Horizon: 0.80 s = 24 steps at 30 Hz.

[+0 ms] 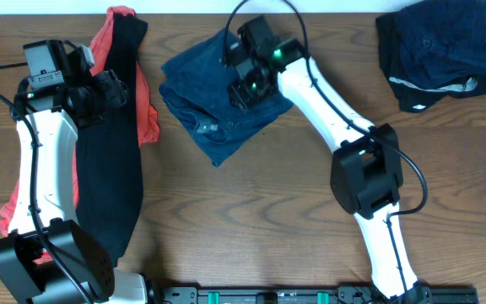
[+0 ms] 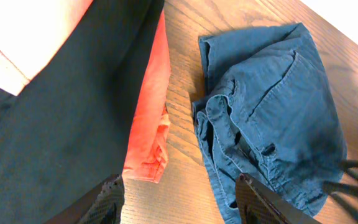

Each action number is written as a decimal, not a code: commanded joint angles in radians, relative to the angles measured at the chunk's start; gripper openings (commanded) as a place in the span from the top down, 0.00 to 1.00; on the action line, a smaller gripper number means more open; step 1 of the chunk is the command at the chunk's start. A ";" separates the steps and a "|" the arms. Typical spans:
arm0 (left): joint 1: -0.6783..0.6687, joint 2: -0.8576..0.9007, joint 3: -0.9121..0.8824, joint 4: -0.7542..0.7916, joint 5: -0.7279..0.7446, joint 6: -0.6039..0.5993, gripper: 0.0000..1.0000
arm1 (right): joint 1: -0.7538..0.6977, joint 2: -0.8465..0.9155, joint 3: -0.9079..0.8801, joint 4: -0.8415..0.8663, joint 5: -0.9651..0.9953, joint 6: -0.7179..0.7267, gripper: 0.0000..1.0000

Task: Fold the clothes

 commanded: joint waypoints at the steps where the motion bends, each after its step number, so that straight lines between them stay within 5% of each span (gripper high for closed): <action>1: -0.001 0.016 -0.008 0.003 -0.013 -0.006 0.40 | 0.021 -0.005 -0.058 0.023 0.003 -0.040 0.49; 24: -0.001 0.016 -0.008 0.003 -0.016 -0.006 0.40 | -0.075 -0.005 -0.283 0.163 0.235 -0.057 0.37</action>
